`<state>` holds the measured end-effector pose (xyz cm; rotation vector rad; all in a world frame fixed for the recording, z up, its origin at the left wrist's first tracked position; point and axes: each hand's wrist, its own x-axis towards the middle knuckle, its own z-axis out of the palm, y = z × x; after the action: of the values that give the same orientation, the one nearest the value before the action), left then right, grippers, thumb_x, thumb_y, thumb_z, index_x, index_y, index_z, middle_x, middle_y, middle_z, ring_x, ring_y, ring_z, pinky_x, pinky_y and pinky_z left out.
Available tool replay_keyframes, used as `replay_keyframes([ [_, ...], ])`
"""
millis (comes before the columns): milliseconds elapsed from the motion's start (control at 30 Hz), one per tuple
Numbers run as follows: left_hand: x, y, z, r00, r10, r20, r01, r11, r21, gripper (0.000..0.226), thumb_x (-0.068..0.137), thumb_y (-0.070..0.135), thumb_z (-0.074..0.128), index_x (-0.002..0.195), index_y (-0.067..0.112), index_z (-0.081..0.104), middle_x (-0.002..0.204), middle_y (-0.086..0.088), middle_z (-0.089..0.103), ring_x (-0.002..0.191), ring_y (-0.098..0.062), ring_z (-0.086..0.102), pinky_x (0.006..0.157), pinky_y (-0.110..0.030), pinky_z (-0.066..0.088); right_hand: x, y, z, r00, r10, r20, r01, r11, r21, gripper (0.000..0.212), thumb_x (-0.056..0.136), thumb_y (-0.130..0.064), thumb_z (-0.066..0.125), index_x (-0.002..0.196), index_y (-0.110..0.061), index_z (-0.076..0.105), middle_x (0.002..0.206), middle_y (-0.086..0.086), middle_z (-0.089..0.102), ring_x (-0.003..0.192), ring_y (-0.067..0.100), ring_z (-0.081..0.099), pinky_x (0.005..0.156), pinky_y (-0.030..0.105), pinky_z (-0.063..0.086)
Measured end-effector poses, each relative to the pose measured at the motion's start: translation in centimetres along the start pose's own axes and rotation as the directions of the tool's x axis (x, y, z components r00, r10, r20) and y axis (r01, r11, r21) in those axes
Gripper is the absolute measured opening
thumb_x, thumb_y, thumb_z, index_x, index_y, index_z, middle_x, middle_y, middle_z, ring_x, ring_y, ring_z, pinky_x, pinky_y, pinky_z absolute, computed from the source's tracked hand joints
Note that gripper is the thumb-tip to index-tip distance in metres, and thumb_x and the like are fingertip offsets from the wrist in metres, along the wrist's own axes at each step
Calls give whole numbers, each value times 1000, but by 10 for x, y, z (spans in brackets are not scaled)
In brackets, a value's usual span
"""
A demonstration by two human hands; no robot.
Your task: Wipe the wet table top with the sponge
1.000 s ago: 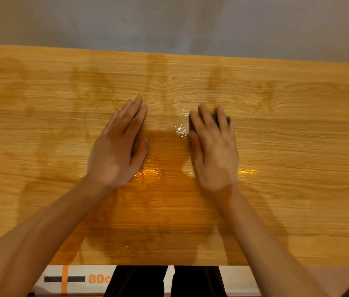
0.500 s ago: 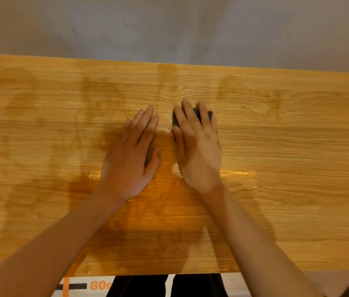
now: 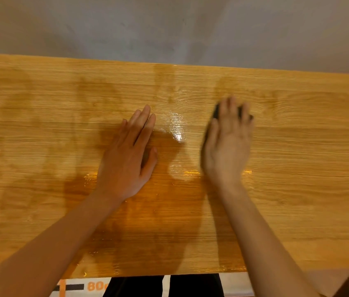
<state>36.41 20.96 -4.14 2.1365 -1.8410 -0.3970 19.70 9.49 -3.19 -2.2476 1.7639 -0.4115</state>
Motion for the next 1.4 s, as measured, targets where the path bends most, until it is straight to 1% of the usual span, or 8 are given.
replay_keyframes([
  [200, -2, -1, 3, 998, 32, -49, -34, 999, -34, 59, 104, 29, 38, 157, 3, 30, 167, -12, 22, 156, -26, 17, 128, -42, 13, 17, -11, 6, 896, -418, 149, 397, 905, 152, 42, 103, -25, 40, 144, -14, 45, 154, 3, 38, 148, 25, 22, 123, 42, 14],
  [433, 1, 2, 0, 997, 16, -71, -22, 997, -77, 61, 102, 29, 43, 155, 1, 32, 165, -13, 27, 155, -28, 23, 125, -50, 22, 25, 88, -49, 992, 123, 30, -126, 957, 262, 39, 103, -21, 47, 140, -9, 50, 153, 7, 38, 148, 25, 19, 121, 48, 15],
  [567, 0, 7, -2, 997, -14, -79, 8, 997, -82, 59, 100, 24, 47, 153, 1, 37, 164, -13, 30, 154, -26, 26, 126, -46, 23, 34, 18, -9, 990, -131, 54, 113, 960, 257, 40, 103, -22, 42, 139, -11, 51, 152, 8, 41, 147, 30, 19, 122, 45, 7],
  [733, 2, 8, -7, 999, -48, 3, 48, 994, -96, 60, 99, 25, 43, 155, 5, 34, 166, -10, 27, 156, -25, 20, 127, -40, 15, 47, -18, 14, 872, -476, 117, 436, 862, 258, 40, 101, -25, 44, 136, -10, 54, 149, 8, 45, 145, 30, 27, 120, 43, 15],
  [1000, 2, 8, -6, 997, -82, -10, 80, 987, -138, 59, 99, 26, 45, 153, 2, 37, 165, -12, 29, 155, -27, 21, 127, -43, 17, 68, 95, -41, 999, 23, 29, -28, 982, 189, 42, 103, -20, 40, 142, -6, 46, 155, 11, 35, 147, 33, 19, 121, 45, 9],
  [1167, 1, 7, -8, 996, -89, 27, 91, 992, -91, 61, 99, 28, 43, 155, 6, 35, 166, -7, 26, 156, -24, 20, 127, -39, 14, 71, -11, 12, 952, -282, 121, 259, 949, 178, 40, 101, -23, 45, 139, -12, 51, 153, 8, 39, 146, 33, 23, 121, 47, 12],
  [1267, 1, 8, -7, 992, -116, 56, 120, 990, -70, 63, 99, 32, 40, 157, 9, 33, 168, -4, 23, 156, -21, 18, 128, -36, 11, 73, -18, 17, 836, -531, 135, 493, 837, 238, 41, 101, -26, 46, 139, -10, 51, 151, 9, 42, 146, 31, 26, 120, 43, 12],
  [1400, 1, 7, -6, 992, -107, 64, 111, 992, -65, 63, 104, 42, 31, 157, 9, 32, 168, -3, 23, 156, -20, 17, 128, -34, 9, 98, 72, -21, 908, -392, 147, 362, 912, 195, 39, 101, -20, 45, 138, -7, 50, 150, 13, 42, 144, 34, 28, 120, 53, 18],
])
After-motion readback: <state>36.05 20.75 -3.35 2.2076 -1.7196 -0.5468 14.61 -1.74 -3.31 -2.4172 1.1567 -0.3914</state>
